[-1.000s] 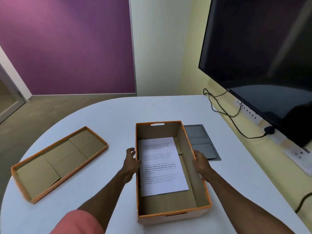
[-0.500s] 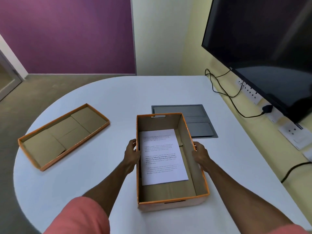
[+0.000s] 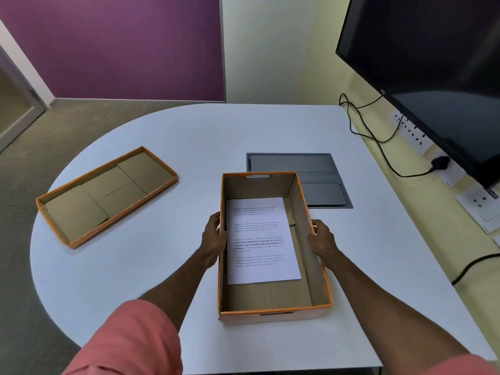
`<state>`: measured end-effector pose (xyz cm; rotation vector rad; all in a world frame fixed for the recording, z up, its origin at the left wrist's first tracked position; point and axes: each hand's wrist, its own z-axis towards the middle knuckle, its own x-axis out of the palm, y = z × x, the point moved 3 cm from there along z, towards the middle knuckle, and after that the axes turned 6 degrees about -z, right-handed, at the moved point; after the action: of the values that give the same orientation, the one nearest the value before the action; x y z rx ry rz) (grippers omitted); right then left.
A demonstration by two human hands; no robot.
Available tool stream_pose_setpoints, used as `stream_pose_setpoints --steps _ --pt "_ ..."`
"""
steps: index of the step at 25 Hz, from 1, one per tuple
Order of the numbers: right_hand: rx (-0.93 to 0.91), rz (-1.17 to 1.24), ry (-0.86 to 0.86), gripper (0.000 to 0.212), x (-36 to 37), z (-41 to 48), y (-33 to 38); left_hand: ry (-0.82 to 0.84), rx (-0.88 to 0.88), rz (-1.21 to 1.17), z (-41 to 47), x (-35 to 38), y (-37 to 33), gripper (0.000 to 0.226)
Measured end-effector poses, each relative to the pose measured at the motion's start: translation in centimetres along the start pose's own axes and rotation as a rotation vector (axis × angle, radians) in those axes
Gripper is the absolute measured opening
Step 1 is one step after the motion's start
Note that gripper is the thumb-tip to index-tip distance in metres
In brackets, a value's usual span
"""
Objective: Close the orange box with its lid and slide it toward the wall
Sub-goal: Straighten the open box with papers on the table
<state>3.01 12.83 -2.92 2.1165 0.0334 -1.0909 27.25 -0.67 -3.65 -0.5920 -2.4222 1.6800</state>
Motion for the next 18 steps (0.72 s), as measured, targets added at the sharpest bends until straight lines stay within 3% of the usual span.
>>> stream_pose_setpoints --steps 5,10,18 --pt "-0.05 -0.027 -0.006 0.049 -0.6 -0.1 1.0 -0.015 -0.015 0.121 -0.2 0.1 -0.4 0.061" --pt "-0.278 -0.283 -0.19 0.057 -1.4 -0.2 4.4 -0.089 0.018 0.24 -0.4 -1.1 -1.7 0.067" --pt "-0.642 -0.641 -0.289 0.069 1.6 -1.1 12.4 -0.248 0.172 0.772 -0.2 -4.4 -4.8 0.066"
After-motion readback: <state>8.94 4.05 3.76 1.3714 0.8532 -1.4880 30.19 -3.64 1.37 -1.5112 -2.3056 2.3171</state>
